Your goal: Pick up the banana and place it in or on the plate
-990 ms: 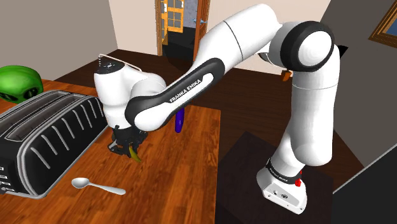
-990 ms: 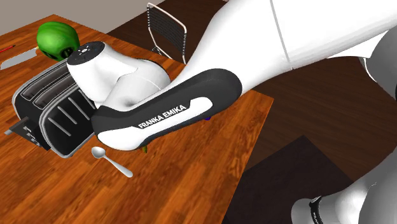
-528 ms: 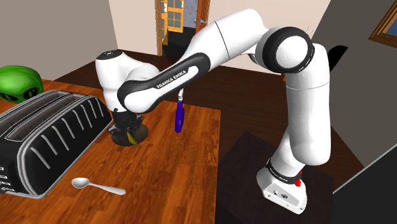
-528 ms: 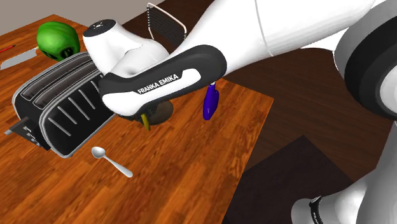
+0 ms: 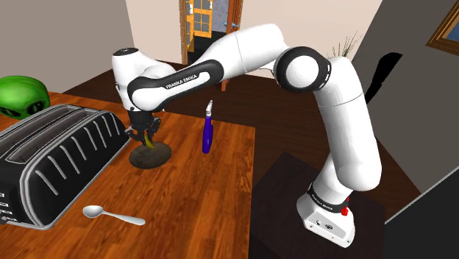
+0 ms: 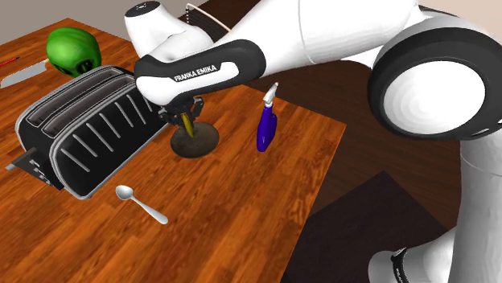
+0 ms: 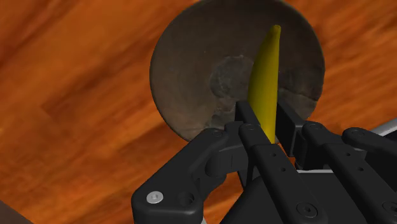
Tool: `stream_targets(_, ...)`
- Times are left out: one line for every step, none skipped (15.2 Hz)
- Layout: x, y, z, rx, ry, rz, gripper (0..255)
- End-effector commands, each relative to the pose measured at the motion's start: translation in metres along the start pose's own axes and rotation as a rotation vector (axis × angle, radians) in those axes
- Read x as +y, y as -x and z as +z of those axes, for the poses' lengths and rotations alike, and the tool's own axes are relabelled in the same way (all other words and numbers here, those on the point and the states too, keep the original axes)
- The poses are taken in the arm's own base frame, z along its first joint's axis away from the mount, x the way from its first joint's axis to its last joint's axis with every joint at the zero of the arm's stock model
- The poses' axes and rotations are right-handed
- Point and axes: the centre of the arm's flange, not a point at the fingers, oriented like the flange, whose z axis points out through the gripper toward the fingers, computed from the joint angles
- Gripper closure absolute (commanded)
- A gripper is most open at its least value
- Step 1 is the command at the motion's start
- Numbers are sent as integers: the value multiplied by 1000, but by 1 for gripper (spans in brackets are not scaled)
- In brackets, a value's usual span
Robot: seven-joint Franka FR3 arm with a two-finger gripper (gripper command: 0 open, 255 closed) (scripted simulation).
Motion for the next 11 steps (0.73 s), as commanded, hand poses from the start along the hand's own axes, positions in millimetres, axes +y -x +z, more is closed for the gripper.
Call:
stream_targets(7, -10, 8, 0, 0, -1, 255)
stream_targets(6, -10, 13, 0, 0, -1, 255)
stream_targets(6, -10, 18, 0, 0, -1, 255)
stream_targets(6, -10, 23, 0, 0, -1, 255)
stream_targets(6, -10, 29, 0, 0, -1, 255)
stream_targets(6, -9, 34, 0, 0, -1, 255)
stream_targets(6, -9, 39, 0, 0, -1, 255)
stream_targets(6, -9, 45, 0, 0, -1, 255)
stream_targets(6, -9, 50, 0, 0, -1, 255)
stream_targets(5, -9, 55, 0, 0, -1, 255)
stream_targets(5, -9, 60, 0, 0, -1, 255)
